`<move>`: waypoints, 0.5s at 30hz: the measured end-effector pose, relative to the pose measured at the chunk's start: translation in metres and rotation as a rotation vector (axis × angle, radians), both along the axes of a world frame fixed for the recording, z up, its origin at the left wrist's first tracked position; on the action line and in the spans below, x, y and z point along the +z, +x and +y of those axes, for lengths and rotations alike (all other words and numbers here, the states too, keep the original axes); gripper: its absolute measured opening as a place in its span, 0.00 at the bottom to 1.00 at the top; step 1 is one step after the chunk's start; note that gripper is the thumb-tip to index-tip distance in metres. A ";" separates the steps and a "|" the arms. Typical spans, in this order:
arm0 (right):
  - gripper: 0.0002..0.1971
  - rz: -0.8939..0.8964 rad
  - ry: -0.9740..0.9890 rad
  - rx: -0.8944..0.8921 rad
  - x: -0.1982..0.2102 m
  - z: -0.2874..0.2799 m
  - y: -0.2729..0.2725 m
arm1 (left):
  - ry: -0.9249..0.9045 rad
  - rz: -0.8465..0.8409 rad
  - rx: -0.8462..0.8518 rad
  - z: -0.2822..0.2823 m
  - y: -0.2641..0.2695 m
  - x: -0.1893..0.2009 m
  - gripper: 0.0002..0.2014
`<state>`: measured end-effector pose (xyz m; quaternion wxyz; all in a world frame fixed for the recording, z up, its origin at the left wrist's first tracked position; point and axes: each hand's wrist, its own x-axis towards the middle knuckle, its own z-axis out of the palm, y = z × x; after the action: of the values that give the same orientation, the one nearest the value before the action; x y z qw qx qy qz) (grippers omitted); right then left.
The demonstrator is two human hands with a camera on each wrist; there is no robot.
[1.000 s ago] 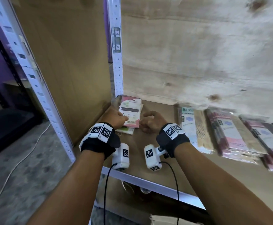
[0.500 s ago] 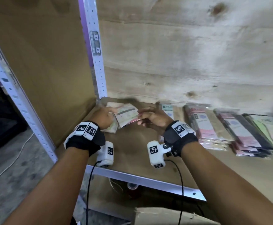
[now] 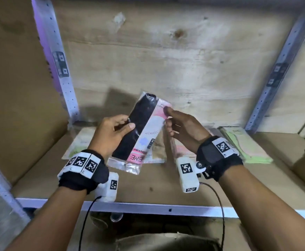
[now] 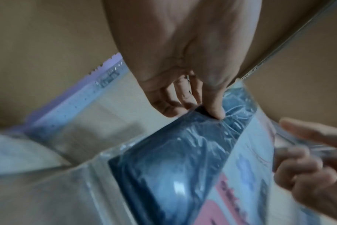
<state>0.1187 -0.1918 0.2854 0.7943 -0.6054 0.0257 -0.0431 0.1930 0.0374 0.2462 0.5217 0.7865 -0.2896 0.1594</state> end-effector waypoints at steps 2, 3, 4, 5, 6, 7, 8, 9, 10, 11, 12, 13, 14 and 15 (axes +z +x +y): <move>0.10 -0.006 -0.094 -0.058 -0.011 -0.015 -0.012 | -0.072 0.111 -0.132 -0.017 -0.006 -0.004 0.02; 0.10 0.002 -0.147 -0.086 -0.019 -0.022 -0.017 | -0.090 0.155 -0.178 -0.025 -0.010 -0.007 0.04; 0.09 0.014 -0.184 -0.106 -0.028 -0.027 -0.023 | -0.092 0.189 -0.199 -0.032 -0.012 -0.011 0.05; 0.08 0.027 -0.197 -0.107 -0.036 -0.031 -0.027 | -0.093 0.223 -0.208 -0.039 -0.014 -0.015 0.05; 0.06 0.046 -0.181 -0.083 -0.045 -0.034 -0.032 | -0.103 0.272 -0.210 -0.045 -0.016 -0.020 0.05; 0.06 0.074 -0.144 -0.047 -0.054 -0.037 -0.037 | -0.135 0.339 -0.214 -0.051 -0.018 -0.025 0.04; 0.08 0.108 -0.108 -0.016 -0.062 -0.040 -0.039 | -0.171 0.414 -0.208 -0.057 -0.019 -0.029 0.03; 0.12 0.142 -0.099 0.003 -0.069 -0.042 -0.041 | -0.204 0.483 -0.191 -0.063 -0.019 -0.034 0.04; 0.15 0.172 -0.120 0.011 -0.074 -0.045 -0.042 | -0.232 0.543 -0.160 -0.068 -0.019 -0.038 0.06; 0.16 0.187 -0.145 0.024 -0.077 -0.048 -0.043 | -0.267 0.596 -0.128 -0.074 -0.018 -0.042 0.09; 0.14 0.185 -0.153 0.045 -0.080 -0.050 -0.043 | -0.308 0.642 -0.104 -0.078 -0.018 -0.045 0.11; 0.11 0.178 -0.142 0.068 -0.082 -0.053 -0.042 | -0.350 0.686 -0.091 -0.082 -0.018 -0.047 0.12; 0.09 0.172 -0.125 0.082 -0.083 -0.056 -0.042 | -0.383 0.720 -0.089 -0.084 -0.017 -0.049 0.13; 0.08 0.169 -0.113 0.089 -0.084 -0.059 -0.041 | -0.403 0.746 -0.092 -0.086 -0.017 -0.050 0.13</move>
<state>0.0778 -0.2505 0.2016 0.7551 -0.6513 0.0631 0.0418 0.1761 -0.0486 0.1966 0.7406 0.6587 -0.0788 -0.1063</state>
